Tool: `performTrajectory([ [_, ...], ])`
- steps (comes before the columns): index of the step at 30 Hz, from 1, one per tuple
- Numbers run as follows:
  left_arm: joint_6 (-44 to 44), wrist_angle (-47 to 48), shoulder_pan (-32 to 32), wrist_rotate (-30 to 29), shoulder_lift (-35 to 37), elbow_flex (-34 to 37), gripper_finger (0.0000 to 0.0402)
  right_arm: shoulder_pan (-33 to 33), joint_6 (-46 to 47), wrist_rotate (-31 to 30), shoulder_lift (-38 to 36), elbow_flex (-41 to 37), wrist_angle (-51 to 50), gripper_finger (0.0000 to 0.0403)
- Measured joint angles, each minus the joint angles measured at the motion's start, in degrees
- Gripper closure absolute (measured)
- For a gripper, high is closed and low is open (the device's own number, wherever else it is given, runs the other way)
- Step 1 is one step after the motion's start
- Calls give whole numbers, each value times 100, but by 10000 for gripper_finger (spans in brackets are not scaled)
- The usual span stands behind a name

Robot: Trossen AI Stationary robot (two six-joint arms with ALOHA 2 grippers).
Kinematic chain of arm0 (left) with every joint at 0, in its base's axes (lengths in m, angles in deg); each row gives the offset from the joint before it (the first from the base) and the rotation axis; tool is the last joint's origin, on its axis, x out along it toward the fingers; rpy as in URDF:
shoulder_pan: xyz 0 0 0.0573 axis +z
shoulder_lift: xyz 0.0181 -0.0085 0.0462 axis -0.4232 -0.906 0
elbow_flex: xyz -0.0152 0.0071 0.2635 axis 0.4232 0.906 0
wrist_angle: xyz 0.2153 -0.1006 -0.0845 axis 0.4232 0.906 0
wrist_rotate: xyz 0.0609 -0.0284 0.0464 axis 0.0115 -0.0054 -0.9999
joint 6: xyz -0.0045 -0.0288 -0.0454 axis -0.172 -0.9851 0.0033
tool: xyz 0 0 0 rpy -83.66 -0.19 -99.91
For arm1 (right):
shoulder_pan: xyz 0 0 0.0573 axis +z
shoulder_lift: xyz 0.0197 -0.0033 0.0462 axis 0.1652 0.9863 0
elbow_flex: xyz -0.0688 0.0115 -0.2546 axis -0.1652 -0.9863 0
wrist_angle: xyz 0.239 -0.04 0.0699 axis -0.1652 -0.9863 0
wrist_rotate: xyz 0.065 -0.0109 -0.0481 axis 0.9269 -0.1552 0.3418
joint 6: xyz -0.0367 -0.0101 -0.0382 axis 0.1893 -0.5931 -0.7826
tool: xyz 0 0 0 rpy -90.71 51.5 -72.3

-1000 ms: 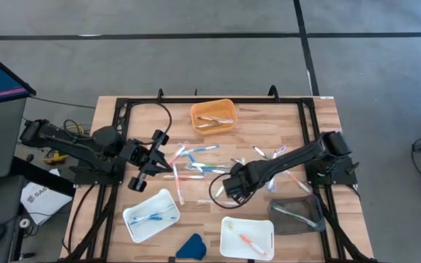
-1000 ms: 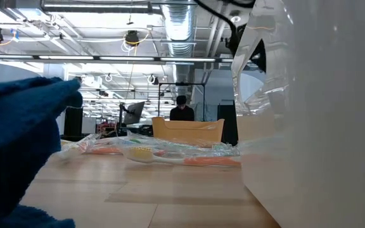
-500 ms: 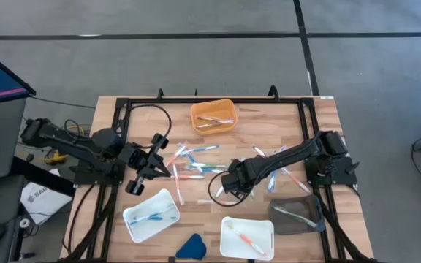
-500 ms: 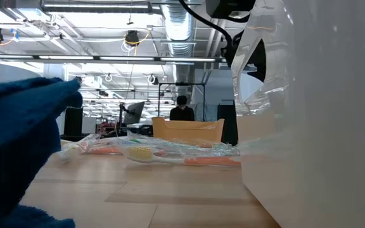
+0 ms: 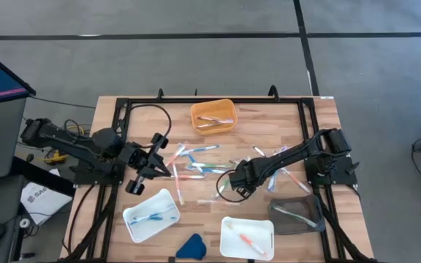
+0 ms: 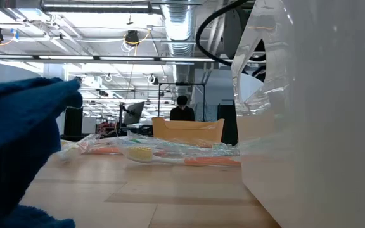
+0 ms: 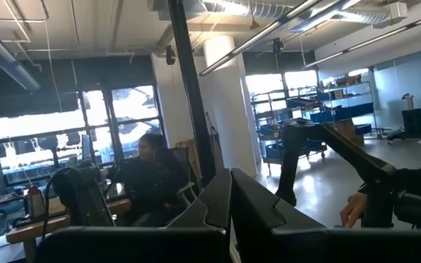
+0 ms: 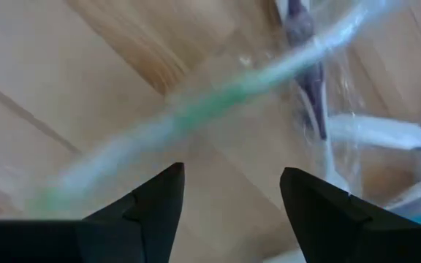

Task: Pick & Place Toothbrushes
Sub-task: Put the green toothbrush into the black bin

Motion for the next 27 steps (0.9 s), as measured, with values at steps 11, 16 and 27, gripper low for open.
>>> performTrajectory([
  [11, 30, -21, 0, 0, 0, 0, 401, 7, 33, -2, -186, 26, 486, 199],
  [16, 32, -19, 0, 0, 0, 0, 401, -20, 277, -1, -186, 287, 408, 211],
  [27, 32, -21, 0, 0, 0, 0, 401, -336, 766, 161, -140, 407, 781, 219],
])
